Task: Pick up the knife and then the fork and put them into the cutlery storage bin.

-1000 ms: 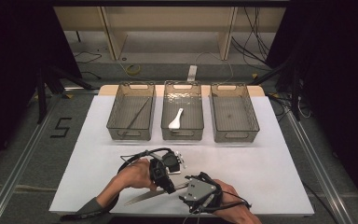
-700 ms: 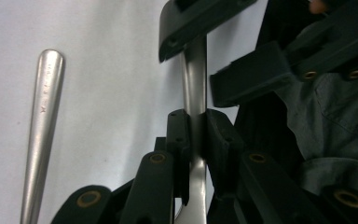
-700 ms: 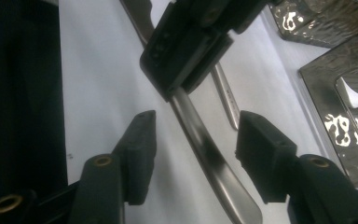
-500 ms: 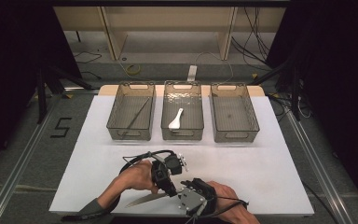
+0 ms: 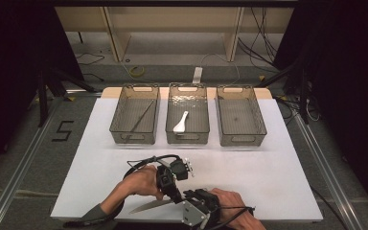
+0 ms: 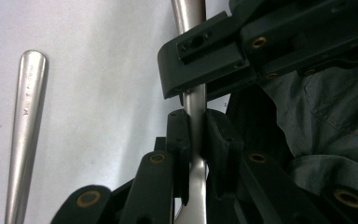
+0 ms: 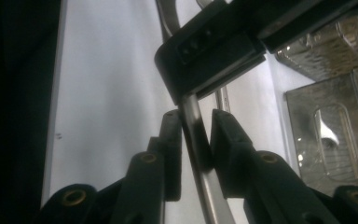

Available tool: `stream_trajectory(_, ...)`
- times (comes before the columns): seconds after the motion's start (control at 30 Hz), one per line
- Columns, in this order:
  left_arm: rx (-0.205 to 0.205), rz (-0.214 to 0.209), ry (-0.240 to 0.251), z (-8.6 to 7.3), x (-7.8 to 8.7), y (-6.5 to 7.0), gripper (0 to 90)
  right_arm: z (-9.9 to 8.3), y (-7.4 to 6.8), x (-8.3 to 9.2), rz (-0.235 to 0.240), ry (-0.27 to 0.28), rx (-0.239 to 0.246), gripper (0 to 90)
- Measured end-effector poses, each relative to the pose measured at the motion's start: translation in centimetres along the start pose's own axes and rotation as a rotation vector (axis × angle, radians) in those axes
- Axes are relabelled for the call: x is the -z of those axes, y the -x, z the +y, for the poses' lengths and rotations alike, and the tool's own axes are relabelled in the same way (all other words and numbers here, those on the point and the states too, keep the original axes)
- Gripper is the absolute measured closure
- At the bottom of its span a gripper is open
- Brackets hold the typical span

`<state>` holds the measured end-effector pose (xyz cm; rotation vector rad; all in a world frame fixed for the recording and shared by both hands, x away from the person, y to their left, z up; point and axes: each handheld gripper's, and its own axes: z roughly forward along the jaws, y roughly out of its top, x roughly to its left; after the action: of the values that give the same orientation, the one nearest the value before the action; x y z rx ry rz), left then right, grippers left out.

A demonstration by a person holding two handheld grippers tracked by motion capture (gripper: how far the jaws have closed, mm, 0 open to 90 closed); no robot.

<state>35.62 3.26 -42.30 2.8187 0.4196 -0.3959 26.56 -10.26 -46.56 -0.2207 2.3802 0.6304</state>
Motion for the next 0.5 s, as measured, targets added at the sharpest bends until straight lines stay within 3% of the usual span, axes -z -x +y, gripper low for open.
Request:
stream_trajectory(0.13,0.0,-0.015,-0.009,0.0,-0.2,0.01,79.5,0.11,-0.67,-0.04,-0.005,-0.002,0.065,82.8)
stream_trajectory(0.23,0.003,-0.029,-0.005,-0.05,-0.25,-0.09,79.6,0.14,-0.71,0.15,0.008,-0.002,0.075,84.0)
stream_trajectory(0.5,0.004,-0.034,0.005,-0.05,-0.15,0.05,79.3,0.09,-0.59,0.34,0.03,0.003,0.045,84.9)
